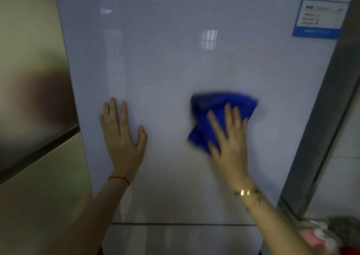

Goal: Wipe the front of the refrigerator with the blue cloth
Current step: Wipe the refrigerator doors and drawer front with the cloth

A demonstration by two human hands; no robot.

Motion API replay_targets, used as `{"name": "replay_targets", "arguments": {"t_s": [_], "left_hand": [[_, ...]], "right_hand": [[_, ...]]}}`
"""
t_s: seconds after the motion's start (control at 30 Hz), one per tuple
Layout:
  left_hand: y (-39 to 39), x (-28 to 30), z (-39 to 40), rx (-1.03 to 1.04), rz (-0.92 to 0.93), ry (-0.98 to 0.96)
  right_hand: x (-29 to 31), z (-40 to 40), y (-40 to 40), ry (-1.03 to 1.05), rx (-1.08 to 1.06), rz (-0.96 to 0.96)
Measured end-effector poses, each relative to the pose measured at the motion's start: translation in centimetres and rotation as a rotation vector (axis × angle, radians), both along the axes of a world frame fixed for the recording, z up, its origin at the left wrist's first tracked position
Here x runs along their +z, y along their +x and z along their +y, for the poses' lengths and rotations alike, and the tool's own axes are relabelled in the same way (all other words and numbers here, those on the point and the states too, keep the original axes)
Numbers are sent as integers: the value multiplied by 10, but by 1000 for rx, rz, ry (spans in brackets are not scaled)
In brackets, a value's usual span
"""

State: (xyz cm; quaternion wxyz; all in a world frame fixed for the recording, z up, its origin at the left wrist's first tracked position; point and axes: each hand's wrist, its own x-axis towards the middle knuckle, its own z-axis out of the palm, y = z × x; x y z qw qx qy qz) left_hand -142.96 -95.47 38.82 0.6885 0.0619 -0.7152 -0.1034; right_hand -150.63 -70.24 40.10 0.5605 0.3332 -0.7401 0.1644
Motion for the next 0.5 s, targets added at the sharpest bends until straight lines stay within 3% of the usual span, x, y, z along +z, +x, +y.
{"name": "replay_targets", "arguments": {"t_s": [0.07,0.13,0.2,0.37,0.43,0.5], "left_hand": [[0,0,0,2,-3,-1],[0,0,-1,2,-5,-8],[0,-1,-1,2,-7,-6],[-1,-1,0,21,-11,-7],[0,-2,0,15,-17,-3],[0,0,0,11,-15,-2]], "right_hand": [[-63,11,-1,173,-43,2],[-84,35,-7,216,-71,23],[-60,51,-16,148,-83,30],[77,23,-11,-223,-19,-21],[81,4,-3,-178,5,20],[40,-8,3,-18,32,51]]}}
